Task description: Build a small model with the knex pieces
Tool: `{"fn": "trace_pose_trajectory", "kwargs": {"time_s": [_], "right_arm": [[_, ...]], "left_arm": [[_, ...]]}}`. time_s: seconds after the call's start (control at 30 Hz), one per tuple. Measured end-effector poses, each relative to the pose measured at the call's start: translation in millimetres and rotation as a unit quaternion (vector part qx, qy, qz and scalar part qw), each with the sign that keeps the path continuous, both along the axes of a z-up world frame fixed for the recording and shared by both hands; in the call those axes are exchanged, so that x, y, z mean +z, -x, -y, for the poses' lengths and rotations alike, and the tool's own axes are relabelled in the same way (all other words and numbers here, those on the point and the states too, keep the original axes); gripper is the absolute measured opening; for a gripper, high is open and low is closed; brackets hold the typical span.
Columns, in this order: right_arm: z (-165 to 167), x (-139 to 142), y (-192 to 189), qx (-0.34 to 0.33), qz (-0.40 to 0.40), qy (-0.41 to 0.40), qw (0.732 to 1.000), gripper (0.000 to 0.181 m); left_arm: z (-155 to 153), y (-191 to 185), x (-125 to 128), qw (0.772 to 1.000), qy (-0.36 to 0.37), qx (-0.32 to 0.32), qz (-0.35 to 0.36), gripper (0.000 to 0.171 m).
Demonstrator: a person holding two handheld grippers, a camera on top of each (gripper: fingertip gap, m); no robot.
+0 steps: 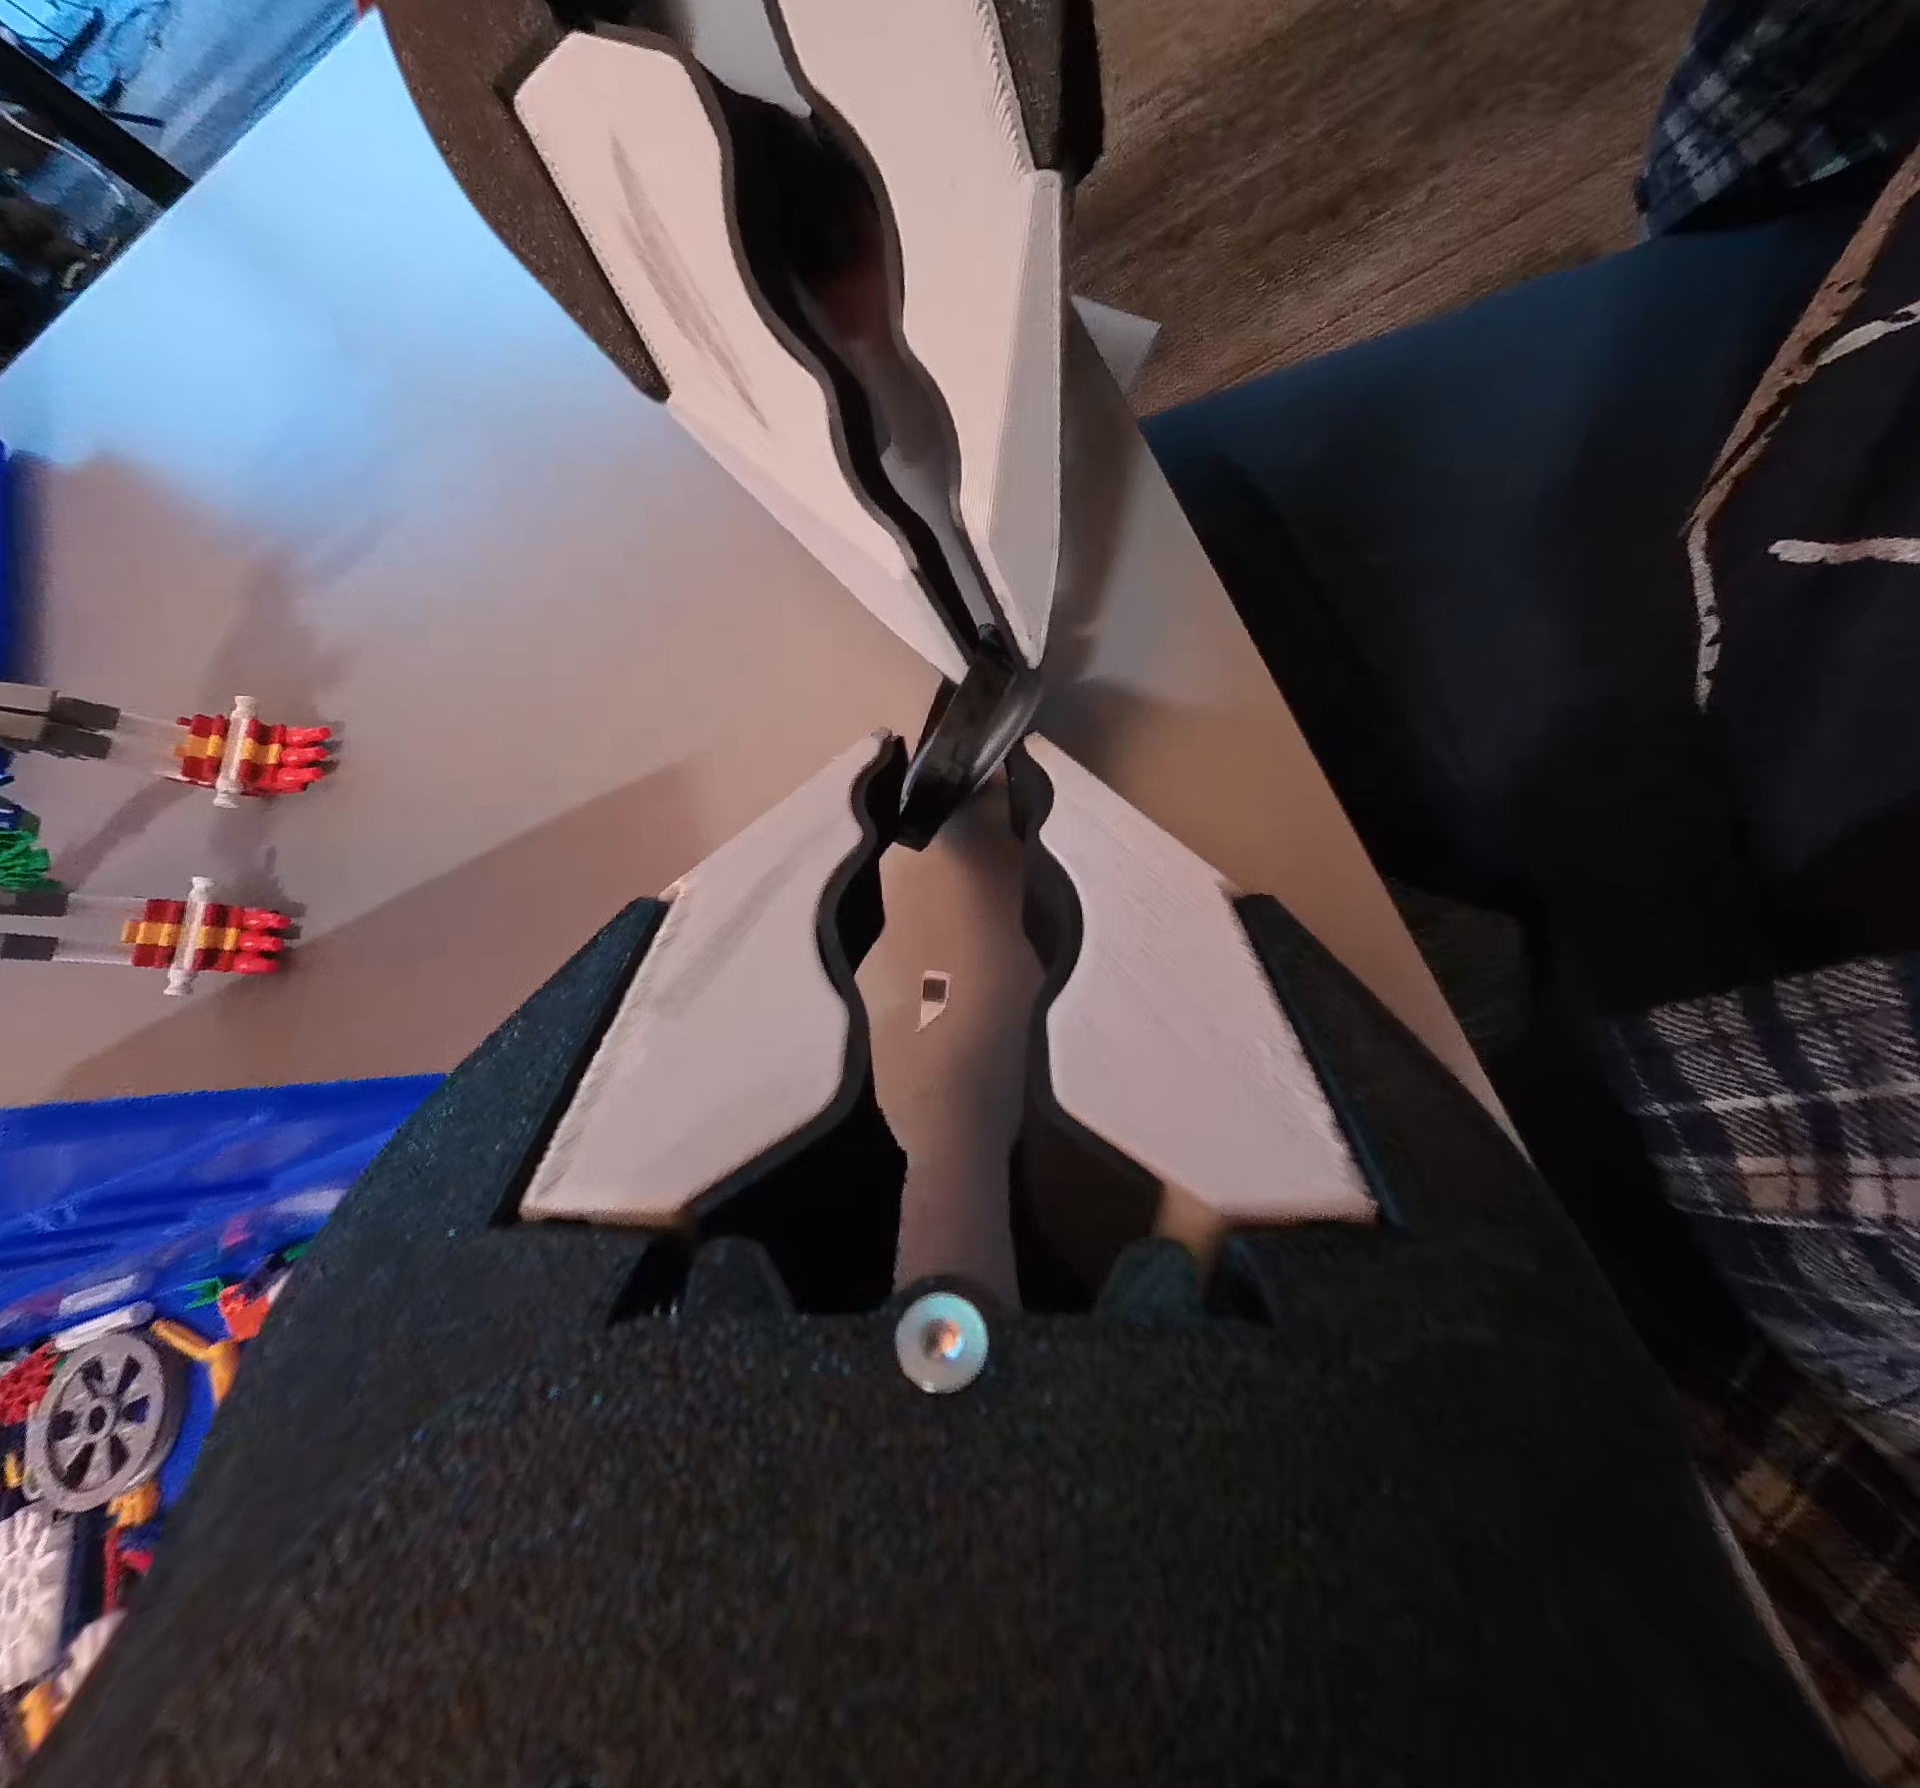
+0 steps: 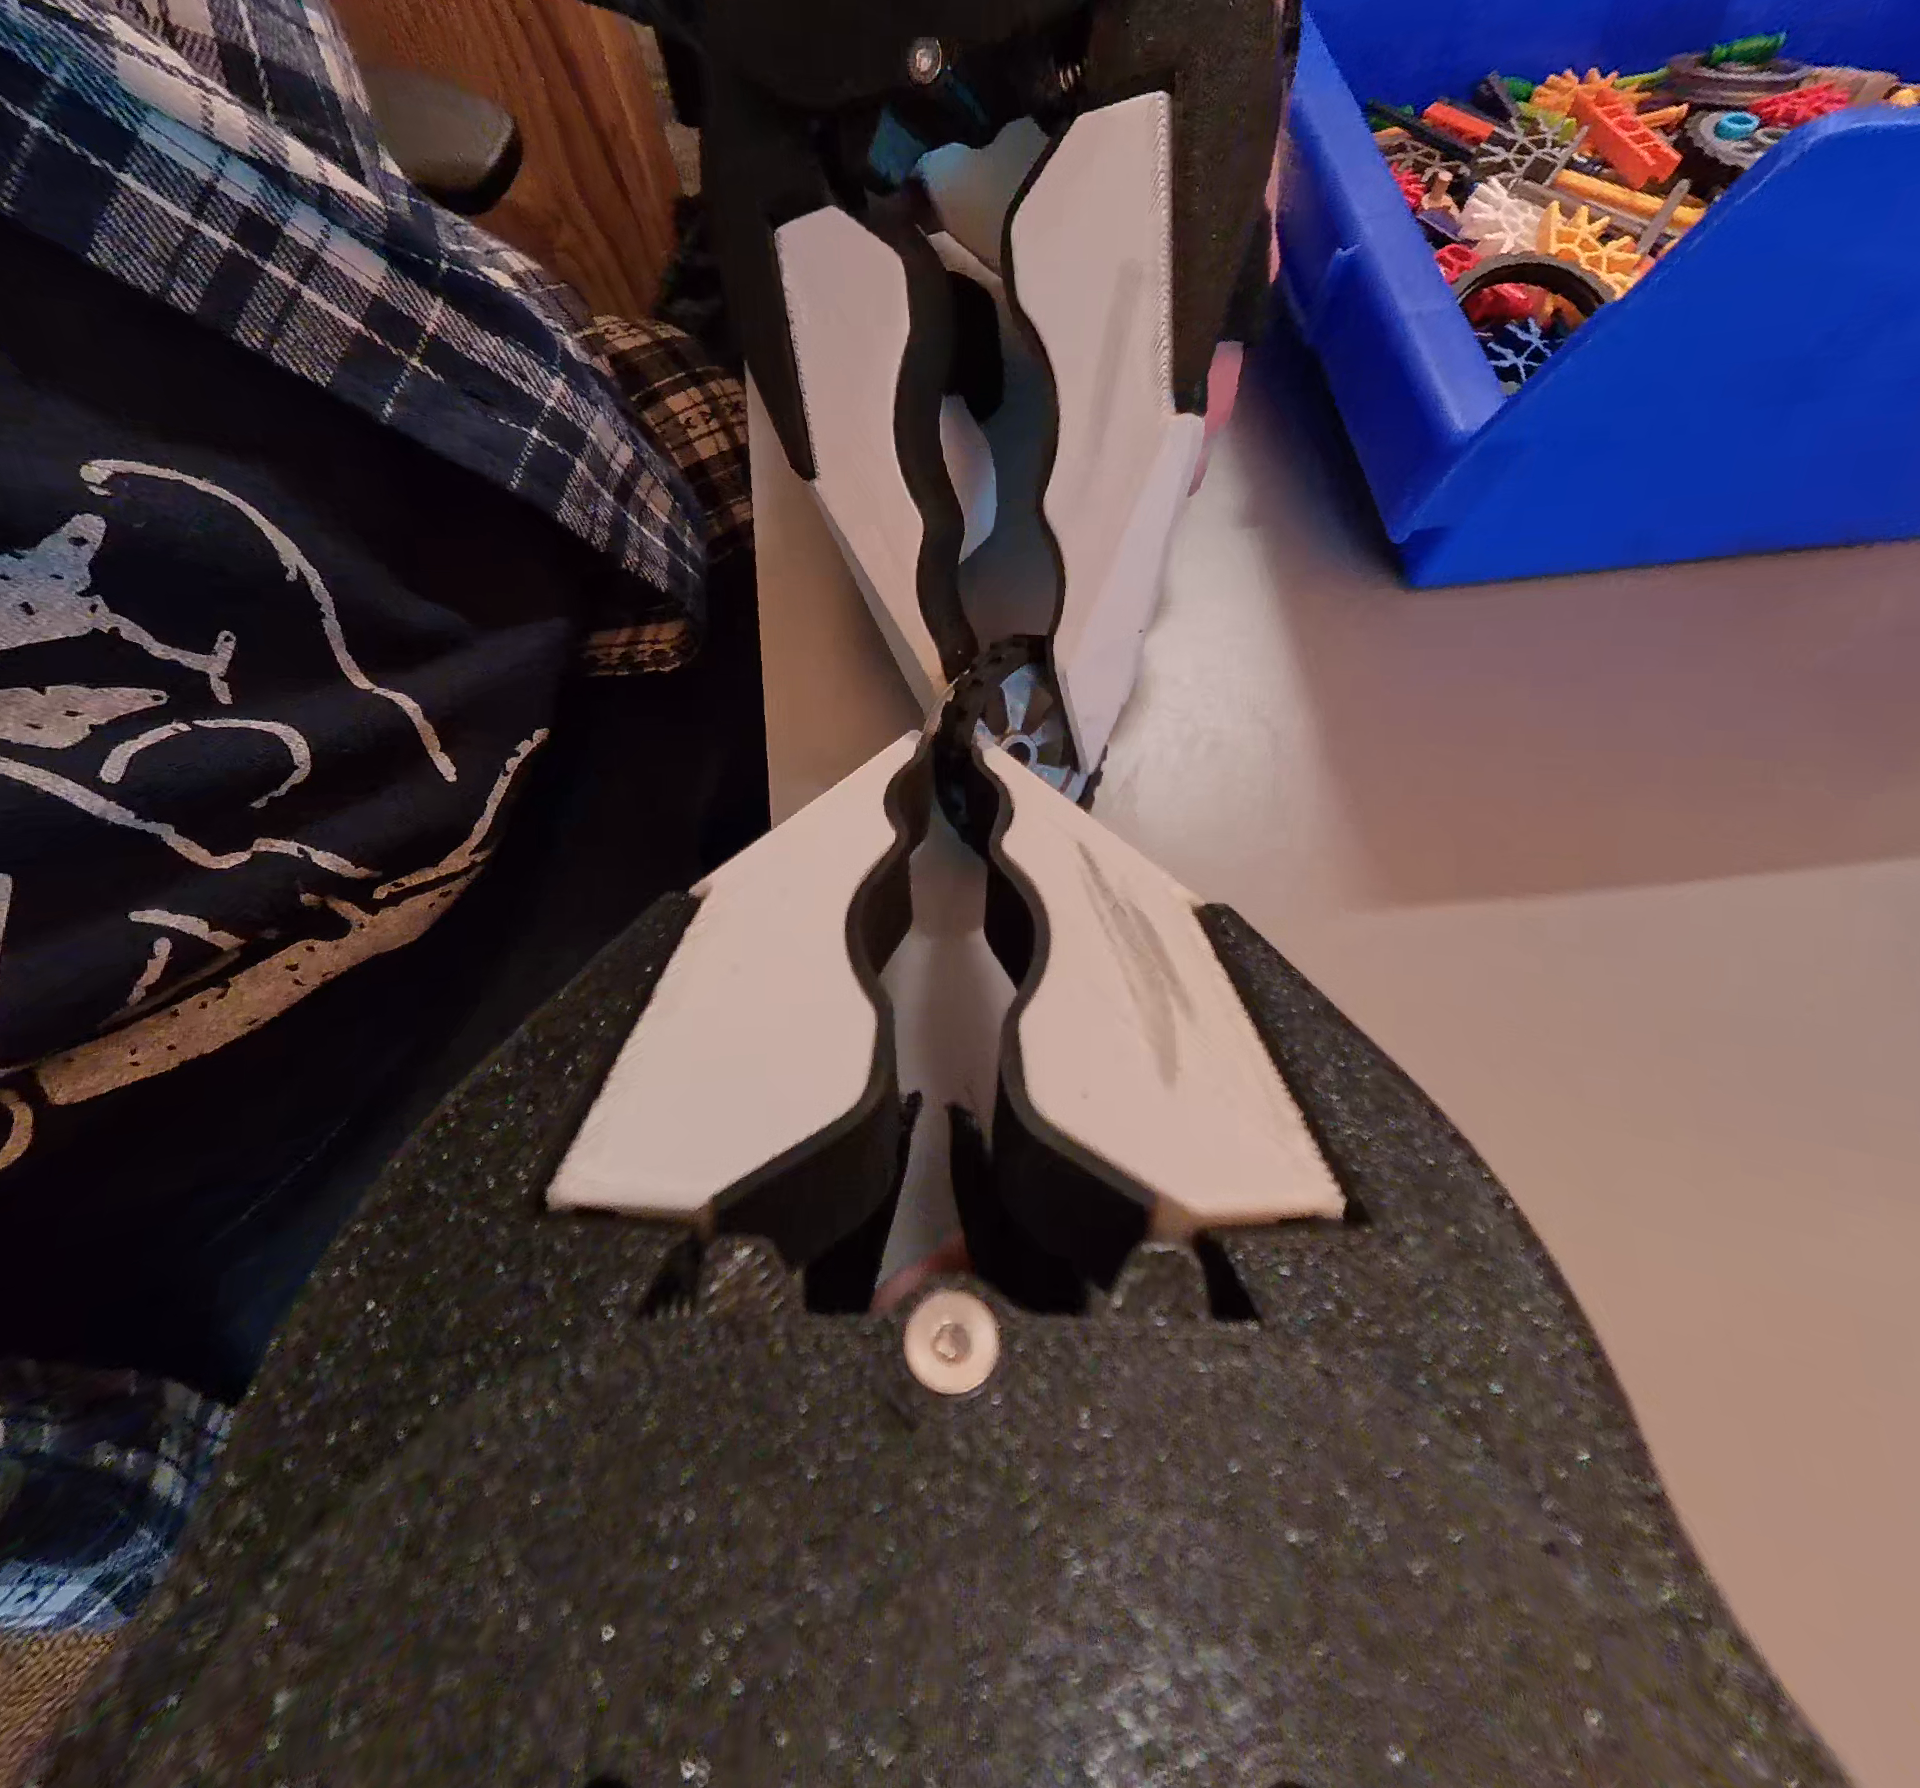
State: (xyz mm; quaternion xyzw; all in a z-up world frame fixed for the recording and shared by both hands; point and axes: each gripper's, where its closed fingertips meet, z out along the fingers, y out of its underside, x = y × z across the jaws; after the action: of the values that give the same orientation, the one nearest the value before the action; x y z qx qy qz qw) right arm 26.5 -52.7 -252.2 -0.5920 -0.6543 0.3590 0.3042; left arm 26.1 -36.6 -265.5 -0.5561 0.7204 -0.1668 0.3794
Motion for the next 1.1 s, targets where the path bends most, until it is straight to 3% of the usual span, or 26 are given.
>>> {"fn": "trace_pose_trajectory", "kwargs": {"time_s": [0.23, 0.4, 1.1], "right_arm": [[-2, 1, 2, -0.002, -0.004, 0.0, 1.0, 0.004], [-8, 3, 1, -0.022, -0.012, -0.01, 1.0, 0.003], [-11, 8, 6, -0.056, -0.034, -0.096, 0.993, 0.002]], "left_arm": [[1, -1, 0, 1.0, -0.021, 0.005, 0.001, 0.015], [-2, -3, -1, 0.999, 0.019, 0.034, 0.003, 0.012], [-1, -5, -7, 0.993, 0.105, 0.047, 0.025, 0.011]]}}
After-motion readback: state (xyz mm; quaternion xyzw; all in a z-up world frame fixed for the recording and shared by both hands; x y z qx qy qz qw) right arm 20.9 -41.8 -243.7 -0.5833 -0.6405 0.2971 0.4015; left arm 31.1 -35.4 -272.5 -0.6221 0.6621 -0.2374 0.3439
